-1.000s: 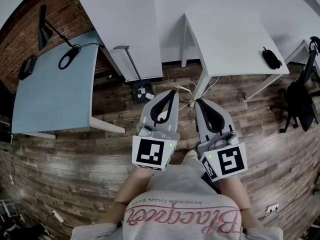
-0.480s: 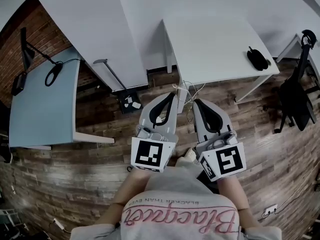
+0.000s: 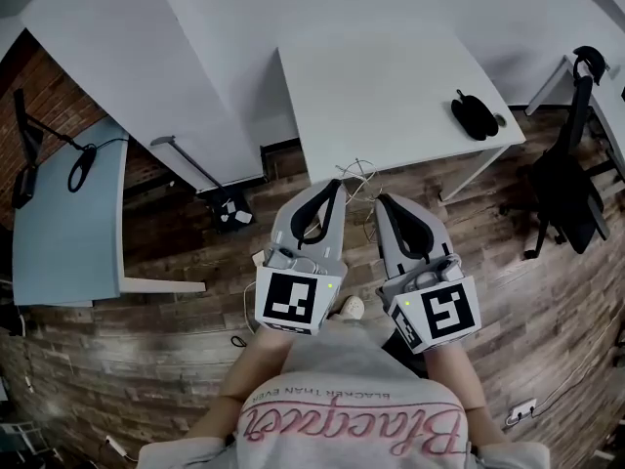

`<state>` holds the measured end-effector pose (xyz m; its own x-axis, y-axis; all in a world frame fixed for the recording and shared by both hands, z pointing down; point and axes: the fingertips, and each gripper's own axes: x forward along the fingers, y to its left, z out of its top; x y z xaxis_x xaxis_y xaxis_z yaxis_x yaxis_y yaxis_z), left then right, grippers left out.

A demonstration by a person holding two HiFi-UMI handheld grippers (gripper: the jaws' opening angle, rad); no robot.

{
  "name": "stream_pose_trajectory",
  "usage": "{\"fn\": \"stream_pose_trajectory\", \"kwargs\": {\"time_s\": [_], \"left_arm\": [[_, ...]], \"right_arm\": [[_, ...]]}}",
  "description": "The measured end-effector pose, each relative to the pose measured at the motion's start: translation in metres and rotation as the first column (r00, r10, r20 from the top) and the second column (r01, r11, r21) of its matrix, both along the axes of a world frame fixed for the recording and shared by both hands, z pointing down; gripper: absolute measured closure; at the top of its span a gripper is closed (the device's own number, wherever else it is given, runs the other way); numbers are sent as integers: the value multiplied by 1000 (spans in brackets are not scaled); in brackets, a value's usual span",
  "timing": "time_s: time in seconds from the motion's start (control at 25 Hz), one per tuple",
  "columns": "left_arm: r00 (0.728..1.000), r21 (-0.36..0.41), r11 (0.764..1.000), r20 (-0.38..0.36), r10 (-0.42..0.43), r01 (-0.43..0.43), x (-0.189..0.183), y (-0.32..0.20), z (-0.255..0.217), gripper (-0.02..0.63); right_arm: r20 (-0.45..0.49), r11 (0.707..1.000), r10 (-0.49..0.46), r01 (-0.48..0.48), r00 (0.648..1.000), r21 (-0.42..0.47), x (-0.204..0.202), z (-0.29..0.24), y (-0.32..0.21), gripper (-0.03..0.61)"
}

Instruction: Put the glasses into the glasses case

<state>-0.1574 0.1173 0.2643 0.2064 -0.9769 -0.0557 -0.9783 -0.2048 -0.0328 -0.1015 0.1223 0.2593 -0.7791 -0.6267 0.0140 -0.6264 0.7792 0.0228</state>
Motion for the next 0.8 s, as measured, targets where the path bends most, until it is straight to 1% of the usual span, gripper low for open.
{"fn": "stream_pose_trajectory", "kwargs": {"time_s": [0.24, 0.56, 0.8], "left_arm": [[1000, -7, 1000, -9, 25, -25, 46, -43, 3, 607], [995, -8, 995, -15, 99, -99, 68, -67, 10, 607], [988, -16, 988, -7, 152, -152, 96, -110, 7, 607]], "right_arm": [[-16, 999, 39, -39, 999, -13, 50, 3, -39, 566], [-17, 994, 104, -105, 994, -13, 68, 9, -59, 566], [-6, 988, 156, -156, 988, -13, 94, 5, -96, 566]]}}
